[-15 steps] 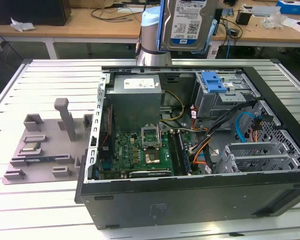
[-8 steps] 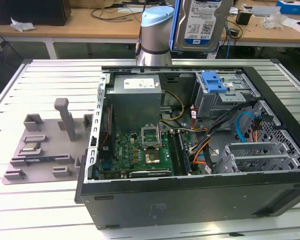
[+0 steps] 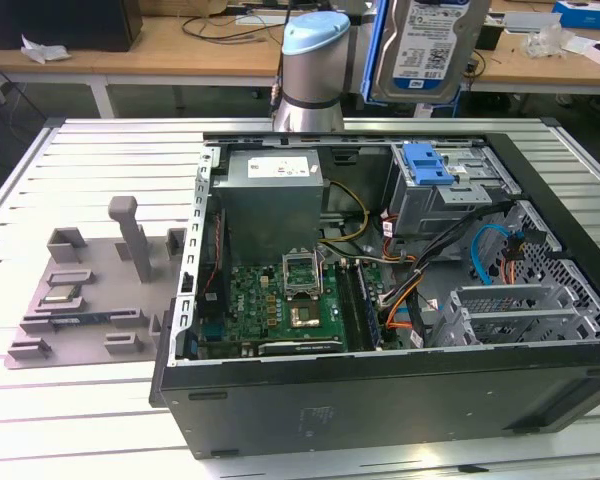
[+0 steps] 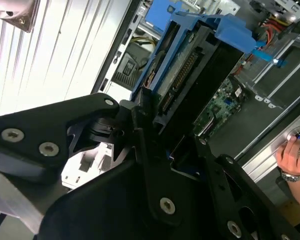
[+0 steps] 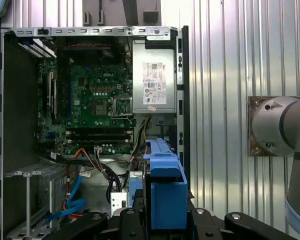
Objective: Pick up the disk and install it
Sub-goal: 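Pick up the disk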
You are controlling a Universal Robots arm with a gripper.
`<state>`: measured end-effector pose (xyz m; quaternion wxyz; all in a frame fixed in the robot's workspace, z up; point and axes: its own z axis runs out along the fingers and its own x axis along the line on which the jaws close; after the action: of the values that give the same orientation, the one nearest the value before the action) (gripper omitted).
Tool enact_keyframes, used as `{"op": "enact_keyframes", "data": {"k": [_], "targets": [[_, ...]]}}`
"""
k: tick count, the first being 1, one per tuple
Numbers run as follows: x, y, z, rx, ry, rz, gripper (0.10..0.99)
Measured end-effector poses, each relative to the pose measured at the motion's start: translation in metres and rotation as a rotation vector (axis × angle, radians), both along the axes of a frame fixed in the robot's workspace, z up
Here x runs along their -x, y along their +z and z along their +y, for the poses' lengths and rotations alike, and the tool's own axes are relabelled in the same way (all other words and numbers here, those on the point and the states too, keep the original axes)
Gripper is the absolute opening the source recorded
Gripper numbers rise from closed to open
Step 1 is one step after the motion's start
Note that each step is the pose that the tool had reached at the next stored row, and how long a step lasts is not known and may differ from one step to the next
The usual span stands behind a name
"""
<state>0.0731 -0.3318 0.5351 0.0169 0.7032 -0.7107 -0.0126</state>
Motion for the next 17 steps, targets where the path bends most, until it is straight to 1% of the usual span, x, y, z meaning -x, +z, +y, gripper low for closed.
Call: {"op": "enact_keyframes", "data": {"k": [2, 5, 6, 11, 15, 17], "targets": [[-0.0072, 0.0000, 0.0000, 0.000, 0.000, 0.0000, 0.365], [-0.0245, -0.0001, 0.0000, 0.000, 0.000, 0.0000, 0.365], [-0.0286, -0.0002, 0.0000, 0.000, 0.000, 0.0000, 0.365], [-0.0439, -0.0004, 0.0000, 0.000, 0.000, 0.0000, 0.365], [-0.0629, -0.0007, 0.0000, 0.000, 0.000, 0.0000, 0.365], [-0.0681, -0.0008, 0.0000, 0.000, 0.000, 0.0001, 0.365]]}}
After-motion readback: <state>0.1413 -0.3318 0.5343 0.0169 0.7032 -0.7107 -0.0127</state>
